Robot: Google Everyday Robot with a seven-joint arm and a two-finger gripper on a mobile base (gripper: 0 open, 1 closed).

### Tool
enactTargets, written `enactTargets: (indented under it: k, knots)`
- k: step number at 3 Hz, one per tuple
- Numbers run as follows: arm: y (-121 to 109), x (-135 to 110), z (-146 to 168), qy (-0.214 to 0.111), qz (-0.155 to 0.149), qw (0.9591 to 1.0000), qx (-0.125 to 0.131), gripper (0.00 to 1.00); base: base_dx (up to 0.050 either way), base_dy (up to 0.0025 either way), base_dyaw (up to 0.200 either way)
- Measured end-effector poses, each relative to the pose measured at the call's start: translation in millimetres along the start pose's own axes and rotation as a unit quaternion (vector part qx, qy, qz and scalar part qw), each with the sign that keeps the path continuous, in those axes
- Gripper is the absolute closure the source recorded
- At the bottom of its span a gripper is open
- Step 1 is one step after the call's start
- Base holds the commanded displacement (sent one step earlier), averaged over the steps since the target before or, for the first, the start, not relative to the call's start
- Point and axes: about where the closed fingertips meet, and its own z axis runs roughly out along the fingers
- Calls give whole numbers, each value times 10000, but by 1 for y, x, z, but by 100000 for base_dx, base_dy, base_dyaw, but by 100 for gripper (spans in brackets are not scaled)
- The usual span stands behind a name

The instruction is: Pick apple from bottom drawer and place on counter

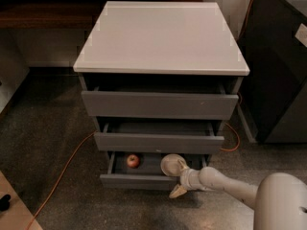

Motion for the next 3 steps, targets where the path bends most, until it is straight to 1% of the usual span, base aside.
enactTargets:
  k: [1, 2, 3]
  knots:
    - [-8, -14, -7, -89, -9, 10000, -37, 0, 0, 0, 0]
    - [-22, -31, -11, -245, 15, 9997, -88, 25, 0, 0, 0]
    - [-32, -38, -13, -352, 63, 9993, -115, 48, 0, 0, 0]
